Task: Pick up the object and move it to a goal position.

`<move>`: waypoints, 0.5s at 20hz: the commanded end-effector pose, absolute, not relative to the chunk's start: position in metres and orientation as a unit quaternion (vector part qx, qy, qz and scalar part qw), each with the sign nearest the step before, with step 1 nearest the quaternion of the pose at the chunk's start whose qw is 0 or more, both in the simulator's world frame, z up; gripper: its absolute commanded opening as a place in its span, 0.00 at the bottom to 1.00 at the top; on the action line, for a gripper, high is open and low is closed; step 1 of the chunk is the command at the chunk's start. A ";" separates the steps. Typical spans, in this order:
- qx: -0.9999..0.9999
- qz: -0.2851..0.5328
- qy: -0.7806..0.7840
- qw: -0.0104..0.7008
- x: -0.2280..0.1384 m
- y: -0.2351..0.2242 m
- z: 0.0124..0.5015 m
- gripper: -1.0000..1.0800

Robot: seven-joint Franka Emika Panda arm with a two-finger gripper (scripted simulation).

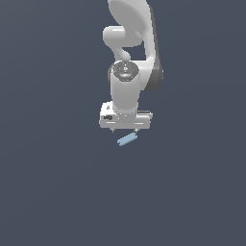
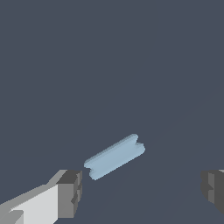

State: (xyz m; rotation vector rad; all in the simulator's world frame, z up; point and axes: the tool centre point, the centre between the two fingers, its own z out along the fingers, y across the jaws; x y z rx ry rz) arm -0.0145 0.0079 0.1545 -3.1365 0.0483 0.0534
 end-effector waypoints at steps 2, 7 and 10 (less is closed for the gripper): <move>-0.999 0.016 0.046 0.003 -0.016 0.010 0.148 0.96; -0.994 0.015 0.105 0.004 -0.021 0.014 0.136 0.96; -0.989 0.014 0.146 0.004 -0.024 0.016 0.128 0.96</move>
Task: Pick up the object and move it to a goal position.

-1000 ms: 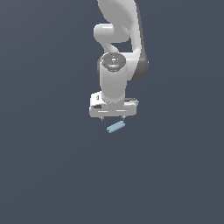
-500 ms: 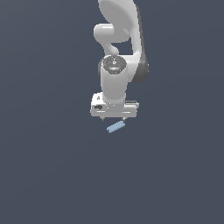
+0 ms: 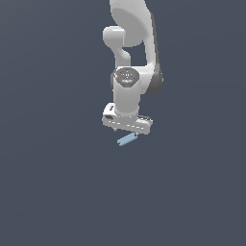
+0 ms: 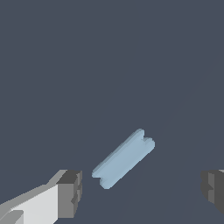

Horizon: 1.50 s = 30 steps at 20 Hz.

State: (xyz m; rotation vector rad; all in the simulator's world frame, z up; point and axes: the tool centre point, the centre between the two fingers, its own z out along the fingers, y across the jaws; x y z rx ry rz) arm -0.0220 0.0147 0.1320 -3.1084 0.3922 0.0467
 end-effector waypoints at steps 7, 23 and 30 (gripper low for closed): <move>-0.971 0.012 0.240 0.005 -0.031 0.020 0.109 0.96; -0.898 0.005 0.441 0.002 -0.050 0.025 0.072 0.96; -0.871 0.001 0.491 0.001 -0.056 0.025 0.063 0.96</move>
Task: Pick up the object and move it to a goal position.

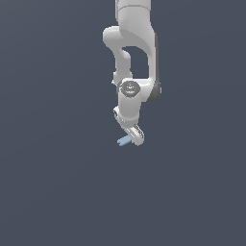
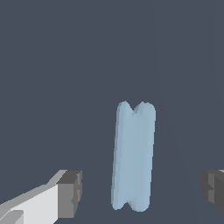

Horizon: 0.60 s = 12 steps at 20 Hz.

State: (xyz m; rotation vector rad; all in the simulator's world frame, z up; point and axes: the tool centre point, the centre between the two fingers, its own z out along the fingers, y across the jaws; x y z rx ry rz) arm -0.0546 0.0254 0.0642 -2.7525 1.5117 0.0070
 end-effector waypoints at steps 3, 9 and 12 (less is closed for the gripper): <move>-0.864 0.001 0.503 0.000 -0.057 0.025 0.060 0.96; -0.861 0.000 0.509 0.000 -0.058 0.025 0.059 0.96; -0.861 0.000 0.509 0.000 -0.058 0.025 0.056 0.96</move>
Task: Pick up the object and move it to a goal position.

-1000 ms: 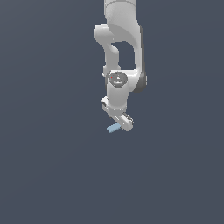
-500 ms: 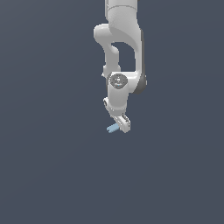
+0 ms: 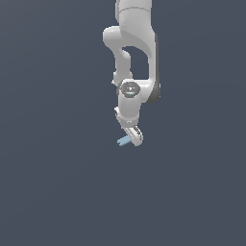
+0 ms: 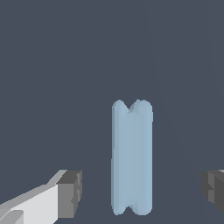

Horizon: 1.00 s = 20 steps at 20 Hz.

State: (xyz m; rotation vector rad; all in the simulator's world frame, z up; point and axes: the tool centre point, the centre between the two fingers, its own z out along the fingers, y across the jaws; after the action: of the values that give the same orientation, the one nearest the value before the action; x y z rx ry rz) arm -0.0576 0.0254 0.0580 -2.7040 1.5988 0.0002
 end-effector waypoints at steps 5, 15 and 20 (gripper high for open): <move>-0.860 0.000 0.510 0.000 -0.059 0.025 0.038 0.96; -0.859 0.000 0.511 0.000 -0.058 0.025 0.009 0.96; -0.859 0.000 0.511 0.000 -0.058 0.025 0.009 0.00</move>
State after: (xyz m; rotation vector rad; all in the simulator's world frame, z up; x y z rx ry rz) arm -0.0583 0.0253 0.0095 -2.6991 1.6064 0.0004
